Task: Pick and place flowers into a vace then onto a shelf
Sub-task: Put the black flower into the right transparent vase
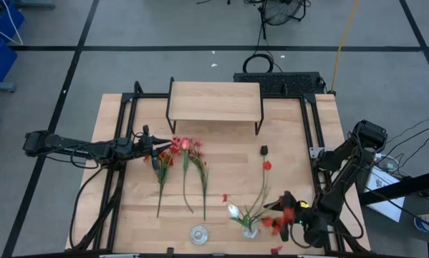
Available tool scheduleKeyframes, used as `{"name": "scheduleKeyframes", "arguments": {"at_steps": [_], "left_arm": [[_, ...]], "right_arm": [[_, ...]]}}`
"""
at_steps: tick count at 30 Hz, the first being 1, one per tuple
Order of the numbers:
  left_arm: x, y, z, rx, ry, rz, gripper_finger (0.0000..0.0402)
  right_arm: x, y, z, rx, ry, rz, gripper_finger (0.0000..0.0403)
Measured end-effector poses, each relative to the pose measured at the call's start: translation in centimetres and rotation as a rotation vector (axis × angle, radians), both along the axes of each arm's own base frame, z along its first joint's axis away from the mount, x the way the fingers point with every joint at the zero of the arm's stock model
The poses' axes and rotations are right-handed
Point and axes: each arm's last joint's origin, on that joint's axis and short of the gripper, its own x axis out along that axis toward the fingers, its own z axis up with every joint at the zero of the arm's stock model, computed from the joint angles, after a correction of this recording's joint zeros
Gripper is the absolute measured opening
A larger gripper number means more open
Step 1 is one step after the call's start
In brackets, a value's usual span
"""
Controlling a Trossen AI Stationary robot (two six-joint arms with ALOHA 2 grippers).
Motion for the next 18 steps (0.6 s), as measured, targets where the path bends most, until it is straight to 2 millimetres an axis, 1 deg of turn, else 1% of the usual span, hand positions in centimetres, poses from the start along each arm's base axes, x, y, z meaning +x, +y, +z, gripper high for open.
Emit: {"name": "scheduleKeyframes", "arguments": {"at_steps": [5,8,10,15,18], "left_arm": [[0.0,0.0,0.0,0.0,0.0,0.001,0.0081],[0.0,0.0,0.0,0.0,0.0,0.001,0.0081],[0.0,0.0,0.0,0.0,0.0,0.0,0.0081],[0.0,0.0,0.0,0.0,0.0,0.0,0.0081],[0.0,0.0,0.0,0.0,0.0,0.001,0.0081]], "right_arm": [[0.8,-0.6,-0.1,0.045,0.016,-0.043,0.0253],[1.4,-1.1,-0.4,0.1,0.111,-0.022,0.0248],[1.3,-1.3,-0.8,0.129,0.175,-0.014,0.0244],[0.7,-2.4,-1.5,0.152,0.22,-0.163,0.0231],[1.1,-4.0,-2.0,0.198,0.291,-0.293,0.0221]]}}
